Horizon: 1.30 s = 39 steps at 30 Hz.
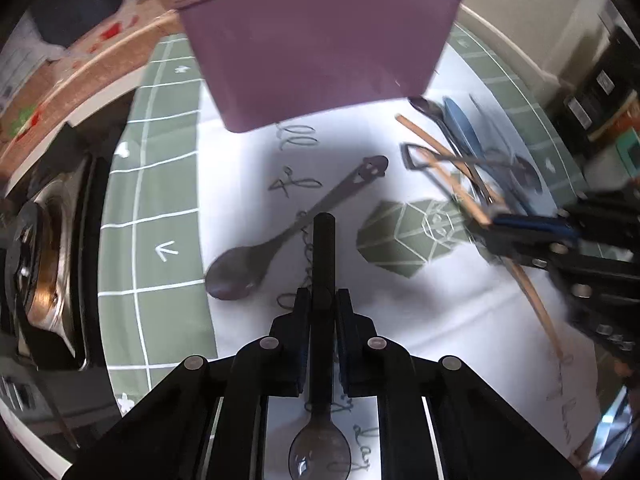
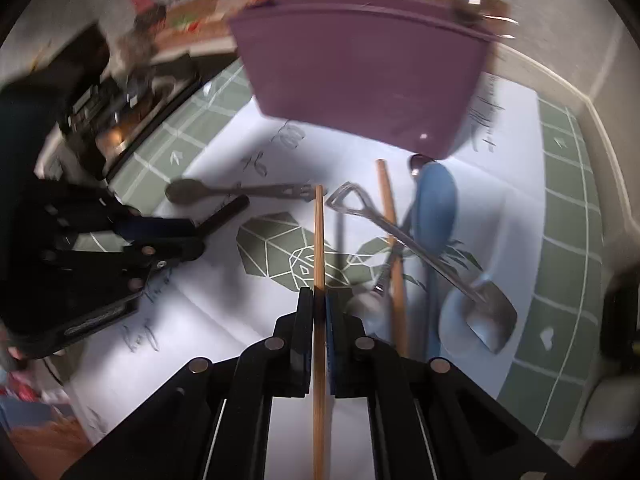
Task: Organize utensils
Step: 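Lift the chopstick and wooden stick and carry them above the purple caddy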
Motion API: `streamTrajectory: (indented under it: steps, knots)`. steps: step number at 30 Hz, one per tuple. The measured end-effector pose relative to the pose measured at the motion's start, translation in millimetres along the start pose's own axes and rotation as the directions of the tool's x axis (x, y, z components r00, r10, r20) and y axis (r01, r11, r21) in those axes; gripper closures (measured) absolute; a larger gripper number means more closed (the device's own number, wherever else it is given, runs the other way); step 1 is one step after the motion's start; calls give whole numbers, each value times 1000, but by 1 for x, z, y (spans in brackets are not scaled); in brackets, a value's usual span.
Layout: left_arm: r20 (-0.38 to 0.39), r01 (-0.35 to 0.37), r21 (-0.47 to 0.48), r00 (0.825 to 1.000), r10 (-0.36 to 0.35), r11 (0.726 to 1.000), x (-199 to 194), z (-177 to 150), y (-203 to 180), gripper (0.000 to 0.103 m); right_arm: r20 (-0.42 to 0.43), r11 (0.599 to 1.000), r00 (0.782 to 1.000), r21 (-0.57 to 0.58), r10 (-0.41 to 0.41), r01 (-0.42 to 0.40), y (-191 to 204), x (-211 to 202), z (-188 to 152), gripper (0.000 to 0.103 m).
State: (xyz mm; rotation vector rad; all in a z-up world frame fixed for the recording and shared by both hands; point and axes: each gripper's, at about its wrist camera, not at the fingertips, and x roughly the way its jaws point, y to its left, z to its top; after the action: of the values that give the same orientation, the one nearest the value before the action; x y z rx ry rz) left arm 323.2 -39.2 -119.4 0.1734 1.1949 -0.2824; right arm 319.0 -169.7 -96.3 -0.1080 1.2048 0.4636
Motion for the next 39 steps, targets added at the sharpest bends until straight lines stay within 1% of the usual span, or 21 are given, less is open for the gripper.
streamTrajectory:
  steps: [2, 3, 6, 7, 8, 9, 12, 14, 15, 16, 20, 23, 29, 33, 35, 36, 37, 39]
  knots:
    - [63, 15, -20, 998, -14, 1000, -11, -5, 1, 91, 39, 998, 999, 55, 31, -33, -8, -12, -5, 98]
    - [101, 39, -54, 994, -34, 998, -21, -9, 3, 91, 52, 997, 998, 67, 36, -39, -11, -18, -7, 98]
    - [190, 107, -126, 978, -82, 986, -46, -13, 7, 91, 103, 992, 993, 105, 55, -66, -13, -38, -12, 98]
    - [238, 122, -144, 968, -86, 982, -59, -15, 8, 91, 122, 991, 991, 111, 55, -68, -14, -46, -14, 98]
    - [261, 131, -148, 961, -89, 980, -66, -17, 10, 91, 139, 991, 989, 115, 51, -67, -13, -51, -15, 98]
    - [300, 141, -154, 950, -90, 978, -77, -19, 9, 91, 158, 991, 987, 119, 43, -62, -12, -58, -15, 98]
    - [371, 137, -149, 926, -73, 979, -97, -20, 3, 92, 206, 993, 978, 116, 14, -39, -9, -77, -17, 98]
    - [382, 139, -139, 921, -76, 980, -104, -19, 3, 95, 228, 994, 974, 107, 12, -38, -3, -86, -17, 98]
    - [386, 141, -139, 919, -77, 980, -107, -19, 0, 99, 237, 994, 972, 104, 7, -33, -2, -88, -17, 98]
    - [394, 144, -138, 916, -79, 980, -111, -20, -1, 100, 246, 995, 969, 102, -3, -23, -1, -91, -18, 98]
    - [426, 149, -117, 901, -86, 982, -126, -21, -2, 101, 270, 995, 963, 98, -17, -10, 3, -98, -17, 98]
    - [444, 149, -116, 892, -83, 982, -132, -23, -3, 101, 289, 996, 956, 85, -44, 20, 8, -102, -16, 98]
    - [490, 143, -100, 869, -76, 985, -152, -22, -5, 101, 321, 996, 946, 88, -49, 21, 9, -113, -12, 98]
    - [543, 148, -83, 836, -79, 986, -176, -16, -6, 101, 357, 994, 932, 102, -61, 26, 8, -125, -7, 98]
    - [582, 146, -66, 809, -81, 987, -197, -7, -6, 101, 385, 994, 921, 106, -67, 28, 8, -138, -1, 98]
    - [613, 142, -50, 786, -82, 989, -213, -1, -7, 101, 408, 994, 911, 109, -66, 23, 7, -149, 5, 98]
    - [635, 142, -42, 768, -84, 989, -225, 4, -7, 101, 442, 994, 895, 109, -66, 19, 6, -163, 12, 98]
    - [683, 142, -19, 725, -91, 990, -251, 17, -7, 101, 519, 994, 850, 103, -87, 39, 9, -194, 27, 98]
